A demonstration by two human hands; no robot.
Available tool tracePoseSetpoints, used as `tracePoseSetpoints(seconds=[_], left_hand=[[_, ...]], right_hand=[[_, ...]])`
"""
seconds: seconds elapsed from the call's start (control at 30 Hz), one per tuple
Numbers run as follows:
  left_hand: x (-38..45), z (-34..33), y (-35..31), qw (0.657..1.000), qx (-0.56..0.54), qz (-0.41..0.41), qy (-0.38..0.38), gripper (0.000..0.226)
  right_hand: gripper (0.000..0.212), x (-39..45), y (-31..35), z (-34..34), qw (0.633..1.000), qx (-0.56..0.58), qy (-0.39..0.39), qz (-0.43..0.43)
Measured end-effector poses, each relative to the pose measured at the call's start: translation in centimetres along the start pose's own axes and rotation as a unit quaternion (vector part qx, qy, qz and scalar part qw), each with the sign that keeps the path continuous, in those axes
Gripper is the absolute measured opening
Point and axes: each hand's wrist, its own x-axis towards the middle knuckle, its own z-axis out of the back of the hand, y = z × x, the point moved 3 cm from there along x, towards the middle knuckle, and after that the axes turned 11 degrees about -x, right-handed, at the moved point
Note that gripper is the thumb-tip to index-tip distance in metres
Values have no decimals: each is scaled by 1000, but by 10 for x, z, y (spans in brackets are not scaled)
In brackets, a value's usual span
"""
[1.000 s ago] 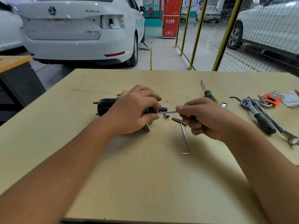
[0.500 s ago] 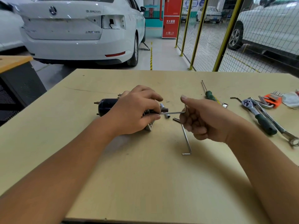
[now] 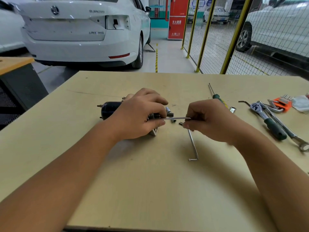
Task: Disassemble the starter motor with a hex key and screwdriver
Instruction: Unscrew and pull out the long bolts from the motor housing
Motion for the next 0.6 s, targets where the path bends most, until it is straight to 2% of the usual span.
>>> tracePoseSetpoints(seconds=[0.07,0.17,0.23,0.3,0.37,0.43,0.6], left_hand=[[0,4,0,999,-33,2,-2,33],[-5,25,8,999,-36,13,-20,72],[-10,39,25,997,-23,72,-2,96],[-16,46,44,986,-33,155,51,112],[-19,45,56,978,-28,189,89,117],[-18,44,60,980,-18,178,84,112],[-18,42,59,981,-12,179,81,107]], right_hand=[[23,0,-3,-1,999,43,11,-22],[24,-5,-5,-6,979,134,133,-72],[25,-7,-4,-12,954,215,171,-117],[26,-7,-4,-16,928,288,166,-171],[36,-7,-4,-18,907,326,154,-217],[41,-6,-3,-19,896,341,140,-246],[40,-5,-3,-25,890,334,111,-289]])
